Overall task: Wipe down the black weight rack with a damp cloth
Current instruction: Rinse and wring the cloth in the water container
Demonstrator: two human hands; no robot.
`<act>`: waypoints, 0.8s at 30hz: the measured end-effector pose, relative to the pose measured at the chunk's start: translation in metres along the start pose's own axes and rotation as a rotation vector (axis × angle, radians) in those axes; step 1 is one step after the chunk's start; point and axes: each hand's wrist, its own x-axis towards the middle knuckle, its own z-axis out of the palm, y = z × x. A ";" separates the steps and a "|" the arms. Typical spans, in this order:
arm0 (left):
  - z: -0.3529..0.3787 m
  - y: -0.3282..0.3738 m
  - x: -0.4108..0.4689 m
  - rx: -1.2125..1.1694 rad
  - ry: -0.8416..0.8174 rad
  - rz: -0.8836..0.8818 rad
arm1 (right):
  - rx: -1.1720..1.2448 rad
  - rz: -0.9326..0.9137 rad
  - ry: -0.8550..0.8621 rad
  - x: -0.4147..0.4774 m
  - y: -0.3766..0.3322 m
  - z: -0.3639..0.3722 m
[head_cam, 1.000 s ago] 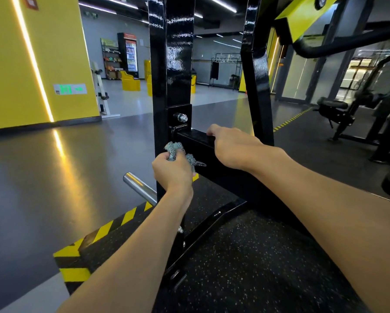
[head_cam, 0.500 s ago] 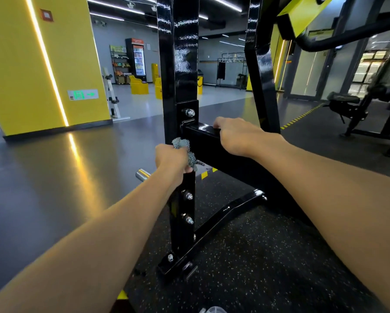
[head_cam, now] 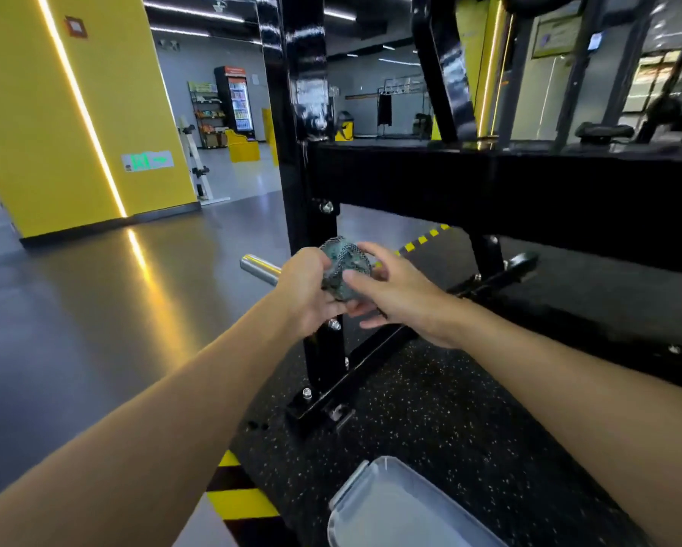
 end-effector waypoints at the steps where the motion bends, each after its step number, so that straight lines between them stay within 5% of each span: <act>1: -0.001 -0.021 0.002 0.033 -0.038 -0.039 | -0.002 -0.010 0.050 -0.008 0.024 0.004; 4: 0.003 -0.083 0.005 0.150 -0.124 -0.189 | -0.184 0.033 0.316 -0.042 0.096 0.013; 7: 0.004 -0.138 0.001 0.336 -0.227 -0.282 | -0.232 0.216 0.399 -0.087 0.145 0.023; 13: -0.022 -0.224 -0.004 0.457 -0.204 -0.271 | -0.107 0.391 0.267 -0.147 0.191 0.037; 19: -0.026 -0.248 -0.011 0.361 -0.214 -0.450 | -0.160 0.605 0.074 -0.167 0.221 0.049; 24: -0.037 -0.264 0.000 0.609 -0.123 -0.159 | -0.186 0.615 0.110 -0.173 0.235 0.057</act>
